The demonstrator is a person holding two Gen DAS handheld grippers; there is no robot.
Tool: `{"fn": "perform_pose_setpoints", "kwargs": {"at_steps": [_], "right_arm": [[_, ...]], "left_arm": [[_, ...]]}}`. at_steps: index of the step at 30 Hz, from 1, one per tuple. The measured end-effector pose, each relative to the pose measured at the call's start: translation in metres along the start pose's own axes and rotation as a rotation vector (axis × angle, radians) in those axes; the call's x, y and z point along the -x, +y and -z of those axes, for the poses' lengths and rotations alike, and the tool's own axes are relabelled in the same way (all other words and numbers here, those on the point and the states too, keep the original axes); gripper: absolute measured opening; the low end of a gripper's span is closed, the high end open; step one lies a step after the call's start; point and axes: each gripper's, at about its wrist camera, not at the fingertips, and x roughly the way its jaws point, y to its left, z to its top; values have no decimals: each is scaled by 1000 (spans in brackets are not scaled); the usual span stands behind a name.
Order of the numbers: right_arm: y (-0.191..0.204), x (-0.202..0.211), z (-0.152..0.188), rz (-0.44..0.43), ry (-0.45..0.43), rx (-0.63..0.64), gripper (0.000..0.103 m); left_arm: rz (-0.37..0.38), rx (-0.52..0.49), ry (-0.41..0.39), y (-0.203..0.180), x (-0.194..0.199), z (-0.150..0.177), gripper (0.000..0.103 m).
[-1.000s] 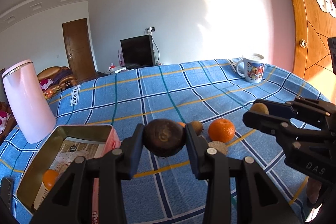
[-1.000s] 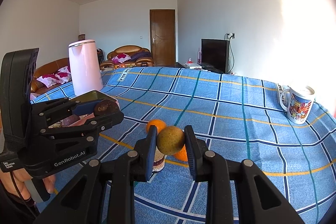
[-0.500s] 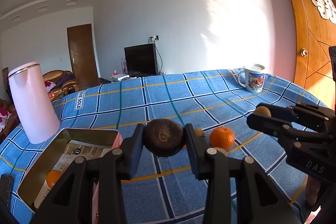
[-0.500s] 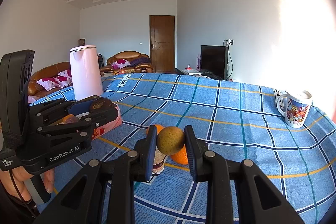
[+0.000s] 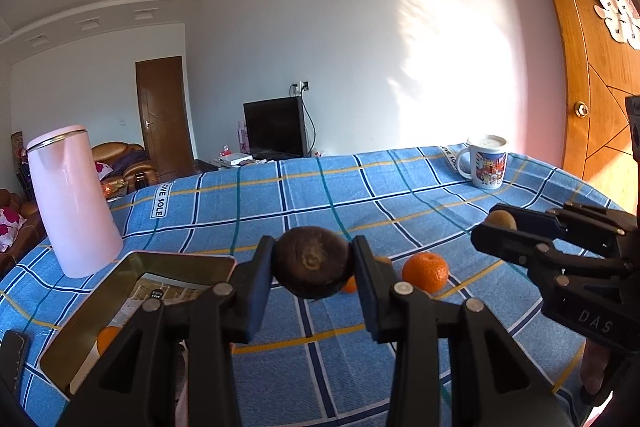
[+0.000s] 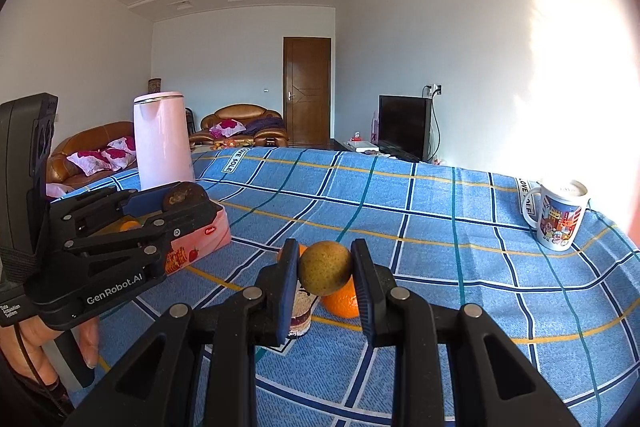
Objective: Organize fruits
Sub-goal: 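Lift the dark cake and pear and carry them toward the pink tin, then lower the dark cake and pear into the tin and open both tools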
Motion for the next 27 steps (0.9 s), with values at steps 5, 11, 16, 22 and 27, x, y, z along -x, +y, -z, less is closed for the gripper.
{"fn": "perform_pose_setpoints", "kwargs": {"at_steps": [5,11,16,22,27], "right_arm": [[10,-7,-1,-12,31,43,28],[16,-18,-3,-24,57,53,28],[25,-27,-7,-55,83,61,28],[67,-36,-21,-169,83,104,28],[103,-52,-29,-281,111,129,28]], "left_arm": [[-1,20,2,9,2,1,40],[-15,47,16,25,3,3,40],[-55,78,45,50,8,5,40],[-159,139,73,104,24,6,40],[-224,185,125,144,28,15,40]]}}
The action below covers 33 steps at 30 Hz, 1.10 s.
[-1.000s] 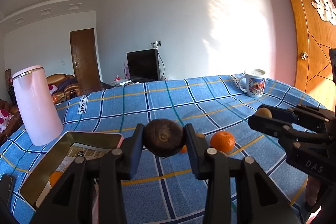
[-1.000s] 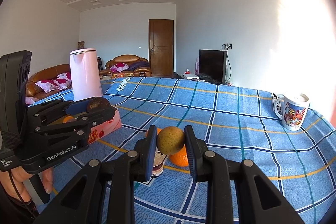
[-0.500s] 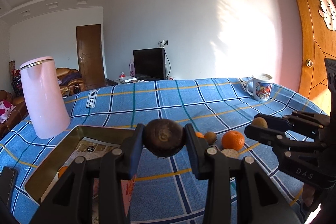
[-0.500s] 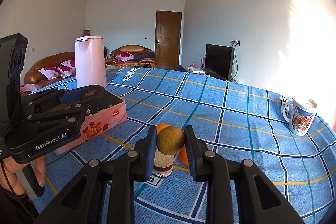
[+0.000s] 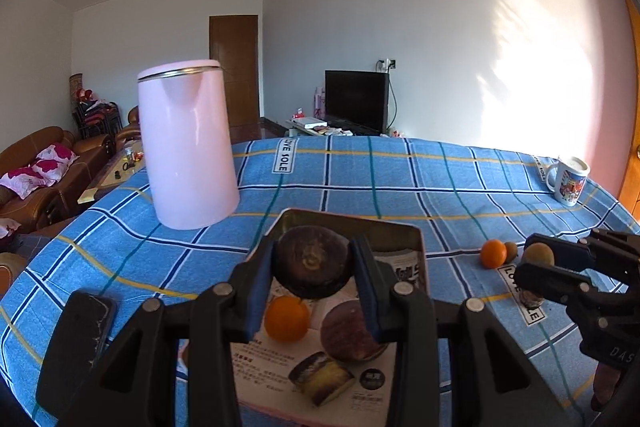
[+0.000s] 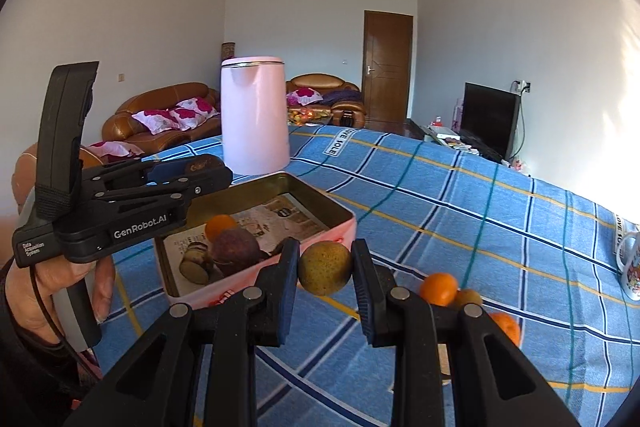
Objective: Organize fruits
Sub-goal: 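Lower the dark cake and pear into the tin and open both tools, then grasp the round tan biscuit cake with the left tool while the right tool grasps a large orange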
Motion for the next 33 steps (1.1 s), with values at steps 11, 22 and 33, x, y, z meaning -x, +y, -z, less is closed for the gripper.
{"fn": "perform_pose_setpoints", "kwargs": {"at_steps": [11,22,33], "right_arm": [[45,-52,-5,-113,92,57,28],[68,-67,4,-151,154,113,29],[-6,-12,23,32,108,45,40]], "left_arm": [[-36,14,111,24,-23,17,40],[-58,29,121,32,-22,20,50],[21,-7,60,-9,-3,8,70]]}}
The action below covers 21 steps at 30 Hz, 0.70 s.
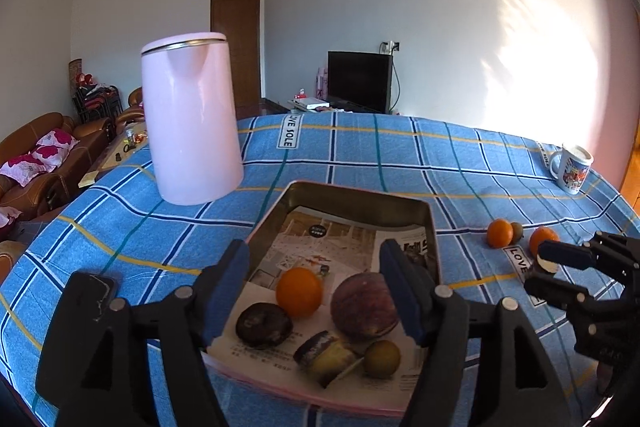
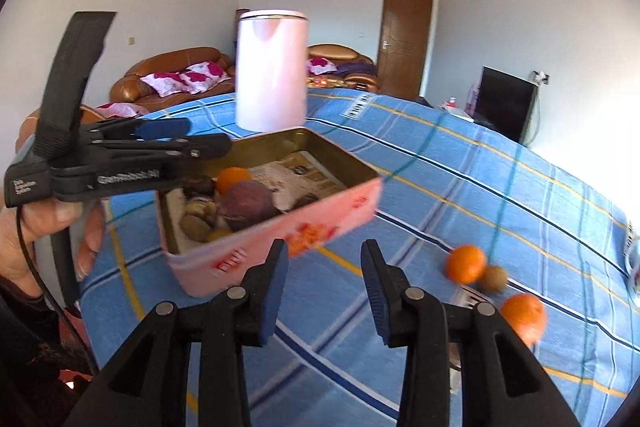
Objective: Organize fruits
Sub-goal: 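Grasp the round tan biscuit cake with the left tool while the right tool grasps a large orange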
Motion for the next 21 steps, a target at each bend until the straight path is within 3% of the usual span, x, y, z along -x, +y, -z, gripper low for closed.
{"fn": "perform_pose_setpoints", "kwargs": {"at_steps": [6,10,15,21], "right_arm": [[-91,33,28,205,17,-178,41],[-119,50,44,279,15,-251,55],[-137,62,53,306,0,-318,55],[-150,74,62,320,-16,-365,60]], "left_arm": [[145,-82,-4,-68,3,-8,76],[262,-128,66,-117,-9,-8,76],[344,-190,139,-169,-28,-2,76],[357,-266,228,-208,-51,12,71]]}}
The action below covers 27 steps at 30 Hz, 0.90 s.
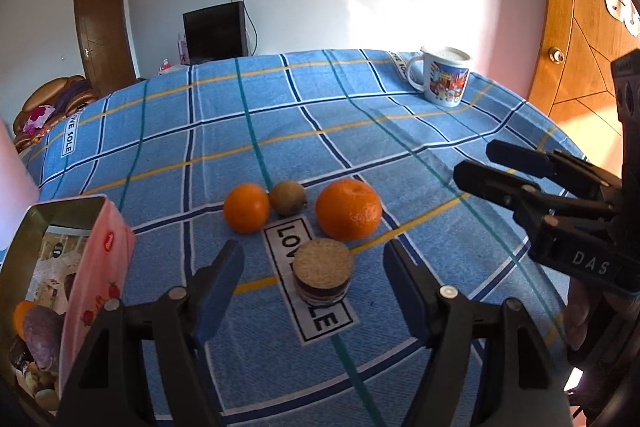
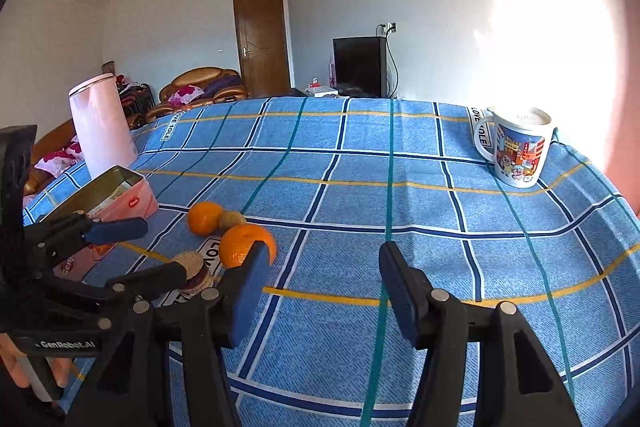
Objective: Organize fruits
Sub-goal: 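Grasp the round tan biscuit cake with the left tool while the right tool grasps a large orange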
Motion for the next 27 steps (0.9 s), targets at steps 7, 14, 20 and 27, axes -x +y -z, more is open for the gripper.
{"fn": "perform_pose_setpoints", "kwargs": {"at_steps": [7,14,20,27], "right_arm": [[2,-5,-3,-11,9,-4,62],[23,-23,-15,-38,40,18,62],[47,-51,-21,-74,122,48,62],[58,-81,-14,-79,228,68,49]], "left_arm": [[56,-9,80,4,-17,-1,36],[-11,36,26,33,-6,-7,35],[-45,88,1,53,-8,-7,35],[-35,103,-13,56,-6,-7,35]]}}
